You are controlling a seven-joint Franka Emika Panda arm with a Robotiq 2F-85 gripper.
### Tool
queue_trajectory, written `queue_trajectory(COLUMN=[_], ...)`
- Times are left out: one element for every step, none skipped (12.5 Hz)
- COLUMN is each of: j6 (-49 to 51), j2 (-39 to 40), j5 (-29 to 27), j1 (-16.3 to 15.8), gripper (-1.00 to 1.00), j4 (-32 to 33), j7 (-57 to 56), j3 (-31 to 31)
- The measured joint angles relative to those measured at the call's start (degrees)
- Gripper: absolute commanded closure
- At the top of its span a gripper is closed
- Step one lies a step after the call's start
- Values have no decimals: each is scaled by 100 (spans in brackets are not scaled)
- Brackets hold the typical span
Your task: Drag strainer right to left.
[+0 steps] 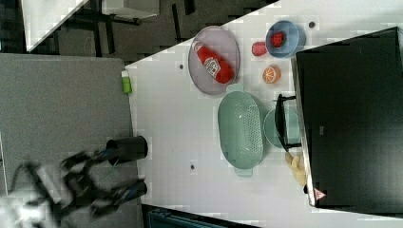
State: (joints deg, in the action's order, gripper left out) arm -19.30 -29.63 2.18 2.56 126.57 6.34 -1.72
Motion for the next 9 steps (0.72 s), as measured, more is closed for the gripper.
queue_trajectory(j6=[-583,-946,-1270,-1544,-1737,-2056,-2316,-2560,-2795], j2=[512,1049,1534,2028,2548,3030,3461,3846,4139], j5=[8,40,20,-70,-202,-202,-196,-196,-196], j1=[15,-30,-42,-30,-46,-82,-105,-71,-41], gripper=[-100,-100,-100,-100,-100,-100,-100,-100,-100], j4=[168,347,615,828,985,1141,1197,1197,1231], j7=[240,588,990,1380,1766,2095,2317,2527,2737], j3=[55,87,143,203,192,112,13,-24,-24])
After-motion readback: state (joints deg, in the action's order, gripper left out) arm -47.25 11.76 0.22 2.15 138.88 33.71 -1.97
